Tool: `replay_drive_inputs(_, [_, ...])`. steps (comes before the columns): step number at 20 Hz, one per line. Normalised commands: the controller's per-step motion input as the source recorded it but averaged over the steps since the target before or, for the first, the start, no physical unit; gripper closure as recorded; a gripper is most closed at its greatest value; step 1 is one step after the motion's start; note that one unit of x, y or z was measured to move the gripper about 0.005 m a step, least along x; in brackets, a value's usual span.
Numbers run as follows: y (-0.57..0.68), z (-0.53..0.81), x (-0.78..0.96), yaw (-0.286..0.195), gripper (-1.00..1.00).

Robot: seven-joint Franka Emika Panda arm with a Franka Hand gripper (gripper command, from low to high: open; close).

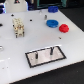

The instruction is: Insert the blue gear onto the right peg, followed by the red gear

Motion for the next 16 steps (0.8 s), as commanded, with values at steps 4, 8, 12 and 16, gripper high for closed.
replay_drive_inputs(4, [0.29,-0.15,-0.73,0.0,-1.0])
replay_drive_inputs(8, [0.31,-0.17,-0.72,0.0,-1.0])
replay_drive_inputs(12, [0.4,-0.21,-0.65,0.0,-1.0])
replay_drive_inputs(16, [0.36,-0.3,-0.59,0.0,-1.0])
